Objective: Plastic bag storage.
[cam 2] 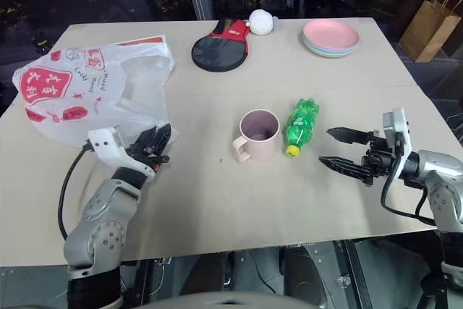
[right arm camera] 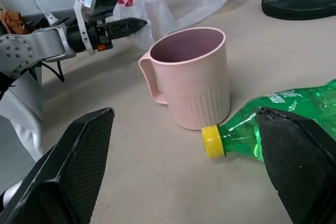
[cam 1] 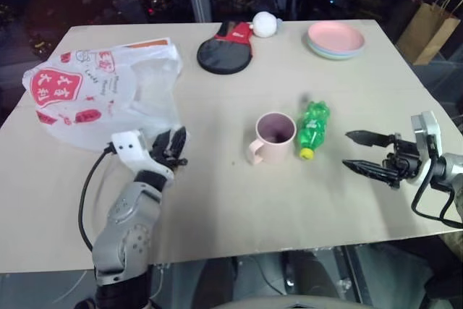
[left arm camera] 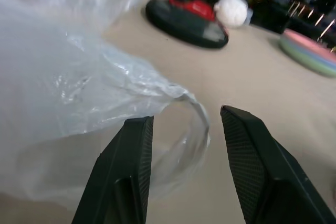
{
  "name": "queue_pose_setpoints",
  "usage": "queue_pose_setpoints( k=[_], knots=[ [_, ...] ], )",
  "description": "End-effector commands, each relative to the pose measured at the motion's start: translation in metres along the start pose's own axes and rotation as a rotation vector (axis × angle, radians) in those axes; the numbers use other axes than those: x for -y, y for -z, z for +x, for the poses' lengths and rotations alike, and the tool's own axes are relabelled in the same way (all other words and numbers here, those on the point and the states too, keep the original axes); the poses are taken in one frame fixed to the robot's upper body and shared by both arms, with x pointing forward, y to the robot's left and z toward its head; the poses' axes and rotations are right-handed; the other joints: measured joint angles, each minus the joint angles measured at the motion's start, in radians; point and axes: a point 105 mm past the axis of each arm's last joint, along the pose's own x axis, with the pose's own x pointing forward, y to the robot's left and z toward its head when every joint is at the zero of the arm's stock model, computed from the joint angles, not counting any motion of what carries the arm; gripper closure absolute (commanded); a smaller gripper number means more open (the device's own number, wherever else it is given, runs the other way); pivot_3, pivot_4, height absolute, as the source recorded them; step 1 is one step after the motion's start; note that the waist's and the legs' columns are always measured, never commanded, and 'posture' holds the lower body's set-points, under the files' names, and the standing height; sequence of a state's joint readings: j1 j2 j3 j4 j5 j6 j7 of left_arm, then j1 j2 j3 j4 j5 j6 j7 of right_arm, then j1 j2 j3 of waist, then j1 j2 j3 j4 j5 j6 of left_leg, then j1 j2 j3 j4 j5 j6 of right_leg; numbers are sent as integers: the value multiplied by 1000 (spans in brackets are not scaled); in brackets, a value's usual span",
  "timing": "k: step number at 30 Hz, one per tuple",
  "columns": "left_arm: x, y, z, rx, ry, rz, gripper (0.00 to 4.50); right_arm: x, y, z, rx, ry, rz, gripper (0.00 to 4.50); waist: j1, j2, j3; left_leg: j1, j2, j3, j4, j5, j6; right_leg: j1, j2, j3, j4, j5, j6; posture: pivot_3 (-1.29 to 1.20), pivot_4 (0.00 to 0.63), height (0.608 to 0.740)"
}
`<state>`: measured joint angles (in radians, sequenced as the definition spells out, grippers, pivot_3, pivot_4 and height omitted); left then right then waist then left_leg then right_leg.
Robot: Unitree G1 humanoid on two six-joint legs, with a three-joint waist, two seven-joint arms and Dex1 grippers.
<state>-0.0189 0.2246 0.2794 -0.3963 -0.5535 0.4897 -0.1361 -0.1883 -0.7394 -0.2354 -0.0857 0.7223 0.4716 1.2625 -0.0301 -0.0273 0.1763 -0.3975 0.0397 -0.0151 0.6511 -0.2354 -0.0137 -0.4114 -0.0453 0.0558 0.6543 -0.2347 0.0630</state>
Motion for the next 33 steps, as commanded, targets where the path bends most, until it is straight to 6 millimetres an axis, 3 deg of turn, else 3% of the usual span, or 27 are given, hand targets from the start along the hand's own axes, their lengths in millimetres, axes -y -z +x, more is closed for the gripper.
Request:
queue_pose_setpoints(
  k=[1, 6, 10, 11, 18, 24, 27, 30, 31, 33],
  knots=[
    [-3, -6, 9, -2, -39, -6, 2433, -4, -12, 0, 38, -6, -51, 113, 1, 0, 0, 0, 0, 0, 0, 0, 0, 0, 0, 0, 0, 0, 0, 0, 150, 740],
    [6, -12, 22, 9, -22, 10, 2433, -4, -10, 4, 48, -7, -51, 113, 4, 0, 0, 0, 0, -1, 0, 0, 0, 0, 0, -1, 0, 0, 0, 0, 150, 740],
    [16, -14, 19, 24, 32, 33, 4250, -5, -9, 5, 55, -5, -50, 0, 4, 0, 0, 0, 0, -1, 0, 0, 0, 0, 0, 0, 0, 1, -1, 0, 150, 740],
    [17, -15, 17, 27, 45, 38, 4456, -5, -8, 5, 56, -4, -49, 0, 4, 0, 0, 0, 0, -1, 0, 0, 0, 0, 0, 0, 0, 1, -1, 0, 150, 740],
    [36, -31, -6, 42, 244, 93, 4456, -4, -9, 12, 46, 12, -79, 0, 4, 0, 0, 0, 0, -1, 0, 0, 0, 0, 0, -1, 0, 0, -1, 0, 150, 740],
    [60, -44, -53, -70, 540, 96, 4456, -34, -19, 44, 52, -114, -36, 0, -6, 0, 0, 0, 0, -1, -1, 0, 0, -1, 0, -1, 1, 0, -1, 0, 150, 740],
    [49, -45, -68, -147, 562, 138, 4456, -46, -11, 57, -25, -139, -16, 0, -6, 0, 0, 0, 1, -1, -1, 0, 0, -1, 0, -1, 0, -3, -1, 0, 150, 740],
    [36, -51, -77, -185, 556, 152, 4456, -33, 2, 73, -135, -7, -169, 0, -7, 0, 1, 0, 1, -1, -1, 0, 0, -1, 0, -1, 0, -4, -2, 0, 150, 740],
    [28, -53, -77, -192, 530, 179, 4456, -34, -2, 76, -129, -34, -175, 0, -5, 0, 1, 0, 1, -1, -1, 0, 0, -1, 0, -1, 0, -5, -1, 0, 150, 740],
    [15, -58, -77, -193, 492, 200, 4456, -57, -6, 82, -144, -171, -88, 0, -2, 0, 1, 0, 0, 0, 0, 0, 0, -1, -1, -1, 0, -4, -1, 0, 150, 740]
  ],
)
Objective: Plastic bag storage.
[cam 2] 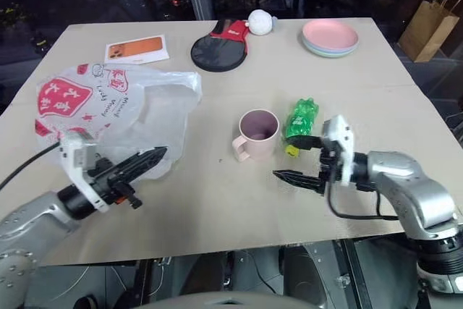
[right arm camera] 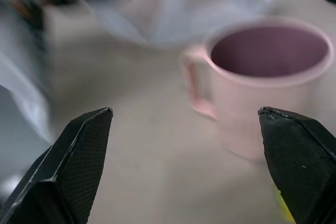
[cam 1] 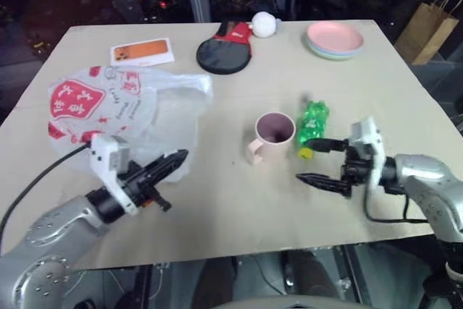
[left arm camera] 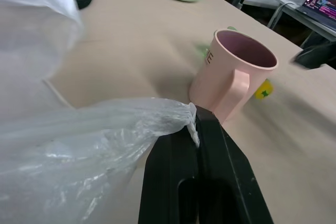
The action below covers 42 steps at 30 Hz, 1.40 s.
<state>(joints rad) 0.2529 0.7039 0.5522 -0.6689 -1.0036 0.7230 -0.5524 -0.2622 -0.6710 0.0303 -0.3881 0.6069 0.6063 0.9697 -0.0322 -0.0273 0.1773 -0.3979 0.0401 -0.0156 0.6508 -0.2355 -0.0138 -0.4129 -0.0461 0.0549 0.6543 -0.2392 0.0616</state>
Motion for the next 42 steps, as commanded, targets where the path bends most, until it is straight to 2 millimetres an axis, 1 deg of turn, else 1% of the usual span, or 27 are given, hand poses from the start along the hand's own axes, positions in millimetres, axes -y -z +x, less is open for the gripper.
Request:
queue_pose_setpoints(
  k=[1, 3, 5, 6, 9, 12, 14, 16, 18, 21, 25, 26, 28, 29, 30, 31, 33, 35, 37, 39, 42],
  knots=[
    [-12, -9, -9, 16, -35, 37, 4456, -29, -13, 11, 8, -151, 37, 0, 0, 0, 0, 0, 0, 0, 0, 0, 0, 0, 0, 0, 0, 0, 0, 0, 150, 740],
    [-13, -9, -10, 30, -30, 20, 4456, -33, -4, 20, -8, -146, 66, 0, 0, -1, -1, 0, 0, -1, -2, 0, 0, 0, 0, 0, 0, 0, -1, 0, 150, 740],
    [-14, -6, -10, 24, -25, 6, 4456, -31, 13, 35, -51, -118, 62, 0, -2, -2, -1, 0, 1, -2, -3, 0, 0, 0, 1, -2, 0, -1, -2, 0, 150, 740],
    [-15, -3, -12, 18, -23, -2, 4456, -29, 17, 44, -45, -109, 55, 0, -3, -2, -1, 0, 1, -2, -3, 0, 0, -1, 1, -2, 0, -1, -2, 0, 150, 740],
    [-18, -4, -19, 19, -19, -6, 4456, -16, 17, 68, -4, -23, 41, 0, -9, -1, 0, -1, 1, 0, -3, 0, 0, -2, 1, 0, 0, 0, -3, 0, 150, 740],
    [-23, -9, -21, 32, -41, 13, 4456, -4, 14, 84, 31, 66, 9, 0, -9, -2, 0, -1, 1, 0, -3, 0, 0, -2, 0, -1, 0, 1, -4, 0, 150, 740],
    [-26, -12, -22, 41, -56, 27, 4456, 2, 11, 91, 58, 120, -3, 0, -7, -2, 0, -1, 1, -1, -3, 0, 0, -2, 1, -1, 0, 1, -4, 0, 150, 740],
    [-25, -12, -22, 41, -57, 31, 4456, 5, 6, 93, 99, 149, -8, 0, -5, -2, 0, -1, 1, -1, -3, 0, 0, -2, 1, -1, 0, 1, -5, 0, 150, 740],
    [-23, -11, -22, 37, -58, 33, 4456, 11, 3, 93, 124, 187, -21, 0, -6, -2, 0, -2, 1, -1, -3, 0, 0, -2, 0, -1, 0, 1, -5, 0, 150, 740],
    [-22, -10, -21, 41, -58, 30, 4456, 23, 4, 92, 123, 255, -42, 0, -7, -2, 0, -2, 1, -1, -3, 0, 0, -2, 0, -1, -1, 1, -5, 0, 150, 740],
    [-21, -10, -19, 52, -64, 29, 4456, 46, 5, 78, 121, 361, -70, 0, -7, -2, 0, -1, 1, -1, -3, 0, 0, -2, 0, -1, 0, 1, -5, 0, 150, 740],
    [-20, -9, -19, 50, -63, 29, 4456, 44, 5, 77, 128, 341, -60, 0, -7, -2, 0, -1, 1, -1, -3, 0, 0, -2, 0, -1, 0, 1, -5, 0, 150, 740],
    [-20, -8, -18, 46, -59, 34, 4456, 25, 6, 73, 134, 215, -16, 0, -7, -2, 0, -1, 1, -1, -3, 0, 0, -2, 0, -1, 0, 2, -5, 0, 150, 740],
    [-20, -8, -18, 47, -61, 35, 4456, 13, 7, 69, 122, 133, -10, 0, -5, -2, 0, -1, 1, -1, -3, 0, 0, -2, 0, -1, 0, 1, -5, 0, 150, 740],
    [-21, -9, -19, 49, -63, 35, 4456, 7, 8, 62, 97, 85, 4, 0, -5, -2, 0, -2, 1, -1, -3, 0, 0, -2, 0, -1, 0, 1, -5, 0, 150, 740],
    [-22, -9, -19, 51, -65, 34, 4456, 6, 10, 55, 75, 79, 18, 0, -5, -2, 0, -2, 1, -1, -4, 0, 0, -2, 0, -1, 0, 1, -5, 0, 150, 740],
    [-23, -7, -19, 46, -66, 33, 4456, 17, 6, 44, 58, 138, 26, 0, -6, -2, 0, -2, 1, -1, -4, 0, 0, -2, 0, -1, -1, 1, -5, 0, 150, 740],
    [-23, -6, -19, 41, -66, 33, 4456, 34, -1, 33, 57, 225, 29, 0, -9, -1, 0, -1, 1, -1, -4, 0, 0, -2, 0, -1, -1, 1, -5, 0, 150, 740],
    [-24, -5, -19, 42, -67, 30, 4456, 52, -9, 25, 47, 336, -13, 0, -10, -1, 0, 0, 1, 0, -4, 0, 0, -2, 1, 0, 0, 1, -5, 0, 150, 740],
    [-24, -4, -18, 42, -65, 28, 4456, 58, -13, 24, 47, 374, -5, 0, -10, -1, 0, 0, 1, 0, -4, 0, 0, -2, 1, 0, 1, 0, -3, 0, 150, 740],
    [-24, -3, -16, 42, -62, 25, 4456, 58, -18, 30, 62, 386, 1, 0, -9, -2, 0, 0, 1, -1, -4, 0, 0, -2, 1, -1, 1, 0, -3, 0, 150, 740]
  ],
)
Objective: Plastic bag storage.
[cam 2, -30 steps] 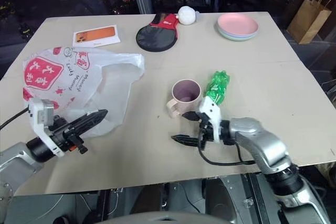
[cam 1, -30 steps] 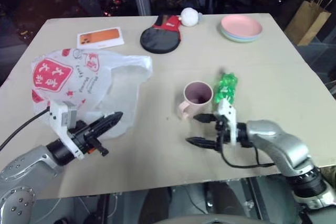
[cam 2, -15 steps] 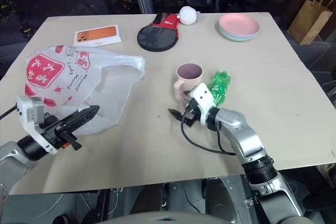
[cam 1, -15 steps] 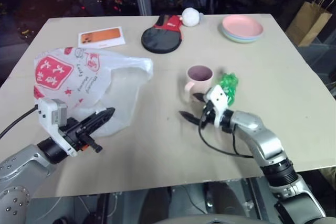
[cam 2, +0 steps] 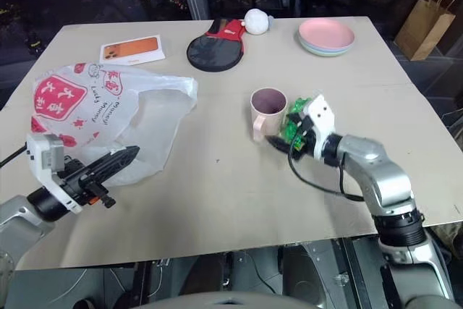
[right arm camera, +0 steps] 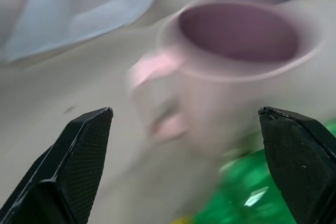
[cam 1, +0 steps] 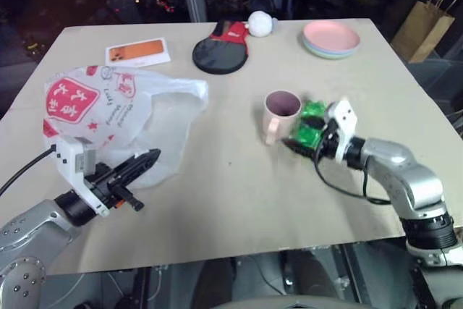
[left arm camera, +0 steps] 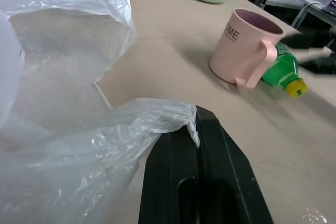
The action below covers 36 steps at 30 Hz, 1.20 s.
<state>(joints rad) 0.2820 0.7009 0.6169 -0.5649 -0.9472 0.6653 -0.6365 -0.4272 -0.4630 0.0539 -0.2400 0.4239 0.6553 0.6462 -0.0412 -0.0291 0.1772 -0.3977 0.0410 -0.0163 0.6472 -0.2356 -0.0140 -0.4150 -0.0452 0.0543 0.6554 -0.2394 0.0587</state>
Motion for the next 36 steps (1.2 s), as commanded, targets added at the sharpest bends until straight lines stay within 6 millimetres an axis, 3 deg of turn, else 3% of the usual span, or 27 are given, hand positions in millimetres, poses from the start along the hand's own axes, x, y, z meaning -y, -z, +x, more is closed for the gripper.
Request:
queue_pose_setpoints(
  k=[1, 9, 15, 21, 25, 30, 36],
  knots=[
    [2, -4, 1, 26, 13, 20, 4456, -3, -11, 5, 35, 18, -16, 0, 0, 0, 0, -1, 0, 0, 0, 0, 0, 0, 0, 0, 0, 1, -2, 0, 150, 740],
    [2, -2, 2, 30, 10, 19, 4456, -3, -17, 21, 60, 52, -38, 0, 0, 0, 0, -2, 0, 0, 0, 0, 0, 0, 0, 0, -2, 2, -2, 0, 150, 740],
    [2, 0, 0, 34, 0, 20, 4456, -5, -19, 20, 50, 49, -12, 0, 0, 0, 0, -2, 0, 0, 0, 0, 0, 0, 0, 0, -2, 2, -2, 0, 150, 740],
    [3, 4, 2, 40, -3, 13, 4456, -20, 0, 16, -68, 35, 21, 0, 1, 0, 0, -2, 0, 0, 0, 0, 0, 0, 0, 0, -2, 2, -3, 0, 150, 740],
    [3, 3, 4, 44, 1, 14, 4456, -21, 12, 28, -90, 109, 60, 0, -2, 0, 0, -1, 0, 0, -1, 0, 0, 0, 0, 0, -1, 2, -2, 0, 150, 740],
    [2, 2, 4, 45, 0, 19, 4456, -7, 8, 40, -26, 256, 95, 0, -1, 0, 0, -1, 0, 0, 0, 0, 0, 0, 0, 0, -1, 2, -2, 0, 150, 740],
    [2, 3, 3, 40, -1, 18, 4456, -8, 9, 44, -6, 307, 132, 0, 0, 0, 0, -2, 0, 0, 0, 0, 0, 0, 0, 0, -1, 2, -3, 0, 150, 740]
  ],
)
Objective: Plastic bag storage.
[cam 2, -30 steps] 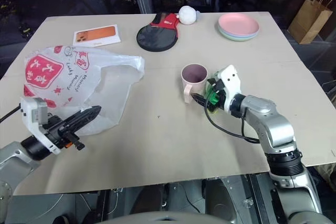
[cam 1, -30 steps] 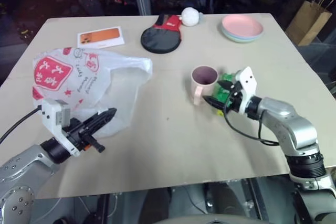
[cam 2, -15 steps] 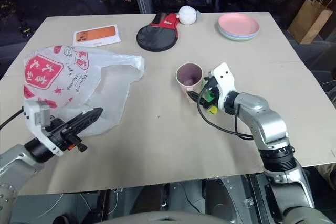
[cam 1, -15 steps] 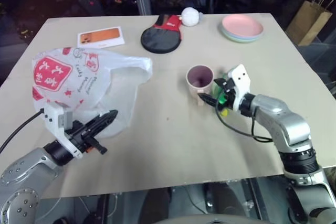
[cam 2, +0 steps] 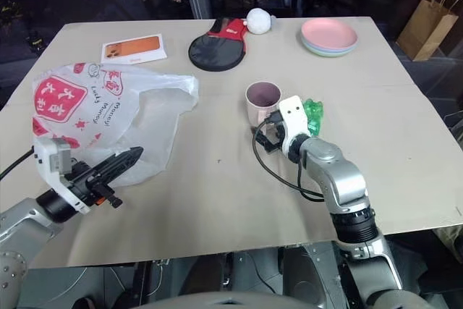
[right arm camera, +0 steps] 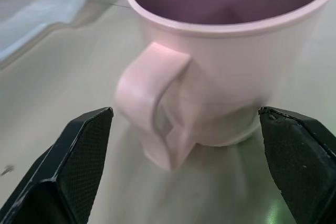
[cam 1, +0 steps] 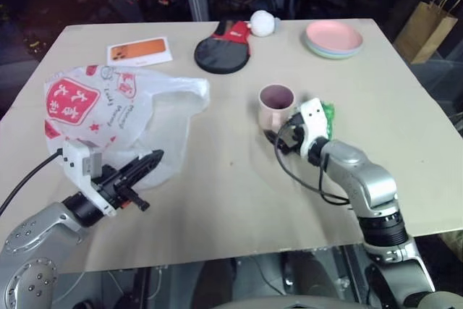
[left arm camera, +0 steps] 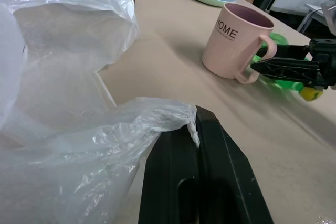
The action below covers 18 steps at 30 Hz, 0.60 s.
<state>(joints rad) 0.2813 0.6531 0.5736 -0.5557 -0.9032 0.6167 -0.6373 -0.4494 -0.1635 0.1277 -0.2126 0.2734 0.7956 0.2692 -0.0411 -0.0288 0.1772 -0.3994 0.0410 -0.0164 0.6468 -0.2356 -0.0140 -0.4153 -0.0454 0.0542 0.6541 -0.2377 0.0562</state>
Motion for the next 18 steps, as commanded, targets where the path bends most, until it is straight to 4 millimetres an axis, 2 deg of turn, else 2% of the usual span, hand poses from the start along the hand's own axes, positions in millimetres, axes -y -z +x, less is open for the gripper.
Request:
queue_pose_setpoints(
  k=[1, 4, 9, 11, 15, 18],
  knots=[
    [1, -5, -1, 16, 6, 26, 4456, 3, -12, -2, 57, 44, -12, 0, 0, 0, 0, 0, 0, 0, 0, 0, 0, 0, 0, 0, 0, 0, 0, 0, 150, 740],
    [1, -6, -1, 18, 8, 27, 4500, 5, -10, -3, 54, 56, -38, 803, -1, 0, 0, 0, 0, 0, 0, 0, 0, 0, 0, 0, 0, 0, 0, 0, 150, 740],
    [-1, -8, -1, 16, 10, 36, 4500, 9, -15, -6, 74, 55, -92, 3204, -1, 0, 0, 0, 0, 0, 0, 0, 0, 0, 0, 0, 0, 0, 0, 0, 150, 740],
    [0, -13, 1, 27, 19, 50, 4500, 4, -19, -7, 92, -1, -128, 4054, -1, 0, 0, 0, 0, 0, 0, 0, 0, 0, 0, 0, 0, 0, 0, 0, 150, 740],
    [6, -30, 8, 67, 61, 76, 4500, -12, -32, -11, 143, -184, -224, 4054, 0, 0, 0, 0, 0, 0, 0, 0, 0, 0, 0, 0, 0, 0, 0, 0, 150, 740],
    [18, -39, 15, 78, 119, 94, 4500, -34, -42, -15, 169, -370, -275, 4054, -3, 0, 0, 0, 0, 0, 0, 0, 0, 0, 0, 0, 0, 0, 0, 0, 150, 740]
  ],
)
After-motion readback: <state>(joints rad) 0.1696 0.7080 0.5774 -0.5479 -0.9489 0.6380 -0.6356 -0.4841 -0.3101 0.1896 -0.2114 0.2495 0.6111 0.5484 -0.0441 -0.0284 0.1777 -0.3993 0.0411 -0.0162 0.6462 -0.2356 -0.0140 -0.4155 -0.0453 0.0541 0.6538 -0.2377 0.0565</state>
